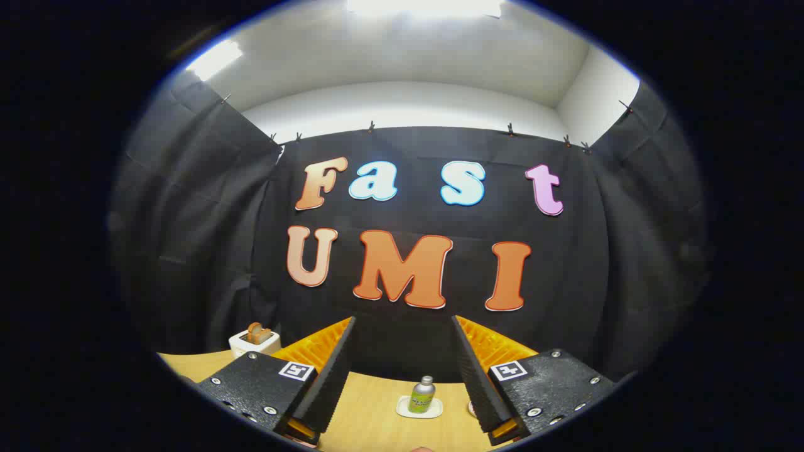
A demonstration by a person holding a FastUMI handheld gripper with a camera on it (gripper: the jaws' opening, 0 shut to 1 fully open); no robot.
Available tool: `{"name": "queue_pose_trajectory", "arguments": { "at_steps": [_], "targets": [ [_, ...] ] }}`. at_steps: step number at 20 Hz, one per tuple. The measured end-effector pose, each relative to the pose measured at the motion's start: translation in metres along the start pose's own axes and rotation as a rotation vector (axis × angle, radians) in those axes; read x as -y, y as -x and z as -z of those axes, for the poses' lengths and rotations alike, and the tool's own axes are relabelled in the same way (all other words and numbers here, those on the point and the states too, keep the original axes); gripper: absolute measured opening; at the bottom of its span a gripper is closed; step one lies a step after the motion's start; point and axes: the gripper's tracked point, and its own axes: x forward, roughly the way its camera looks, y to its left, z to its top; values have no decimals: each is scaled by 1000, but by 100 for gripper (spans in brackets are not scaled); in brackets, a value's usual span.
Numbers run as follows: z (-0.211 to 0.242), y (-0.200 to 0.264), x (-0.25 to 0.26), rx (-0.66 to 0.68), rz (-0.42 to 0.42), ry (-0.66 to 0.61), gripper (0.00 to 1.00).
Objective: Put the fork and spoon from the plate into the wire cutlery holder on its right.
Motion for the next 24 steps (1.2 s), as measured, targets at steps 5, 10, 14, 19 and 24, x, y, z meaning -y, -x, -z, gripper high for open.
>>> {"name": "queue_pose_trajectory", "arguments": {
  "at_steps": [5,10,14,19,24],
  "targets": [
    [15,-1,-41,-121,-62,-141,94],
    [19,-1,-71,-121,-80,-109,96],
    [34,-3,-93,-183,-117,-116,96],
    [79,-2,-121,-297,-129,-149,96],
    [134,10,-145,-445,-138,-68,97]
  ]
}}
